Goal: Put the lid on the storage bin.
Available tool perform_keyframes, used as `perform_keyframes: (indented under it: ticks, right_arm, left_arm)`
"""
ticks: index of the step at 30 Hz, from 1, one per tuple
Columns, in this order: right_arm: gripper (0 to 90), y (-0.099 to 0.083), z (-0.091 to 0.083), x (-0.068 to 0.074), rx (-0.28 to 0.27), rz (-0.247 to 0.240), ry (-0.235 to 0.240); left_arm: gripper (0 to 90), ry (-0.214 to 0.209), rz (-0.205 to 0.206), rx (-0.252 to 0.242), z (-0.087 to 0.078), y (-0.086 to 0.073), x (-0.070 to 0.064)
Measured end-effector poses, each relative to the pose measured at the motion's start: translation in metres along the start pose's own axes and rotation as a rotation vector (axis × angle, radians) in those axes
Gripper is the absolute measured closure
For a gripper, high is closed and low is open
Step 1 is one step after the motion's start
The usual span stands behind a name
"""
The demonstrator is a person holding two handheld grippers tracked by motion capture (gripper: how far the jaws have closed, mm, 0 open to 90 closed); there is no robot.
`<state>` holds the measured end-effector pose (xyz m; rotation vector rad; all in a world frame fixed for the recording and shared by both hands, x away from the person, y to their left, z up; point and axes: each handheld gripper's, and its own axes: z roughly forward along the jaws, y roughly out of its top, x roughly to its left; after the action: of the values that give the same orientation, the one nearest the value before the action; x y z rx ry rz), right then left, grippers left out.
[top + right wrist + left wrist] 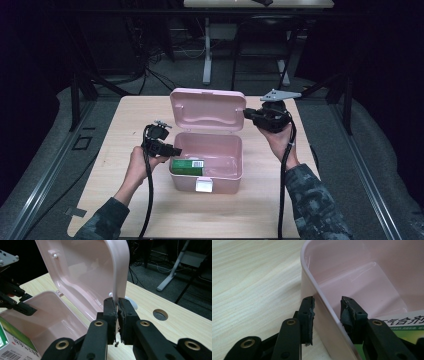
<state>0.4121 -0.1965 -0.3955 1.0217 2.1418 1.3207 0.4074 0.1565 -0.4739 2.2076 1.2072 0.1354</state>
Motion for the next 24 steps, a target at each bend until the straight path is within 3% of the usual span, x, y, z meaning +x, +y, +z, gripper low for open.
perform_keyframes:
  ticks: [6, 24]
  right_arm:
    - [84.1, -0.002, -0.005, 0.005, 0.003, -0.017, -0.001]
    - [82.3, -0.009, -0.016, 0.018, 0.004, -0.005, -0.001]
  left_arm:
    - [62.7, -0.003, -0.002, -0.001, 0.0, 0.0, 0.0]
    - [62.0, -0.013, 0.002, -0.001, 0.0, -0.001, 0.001]
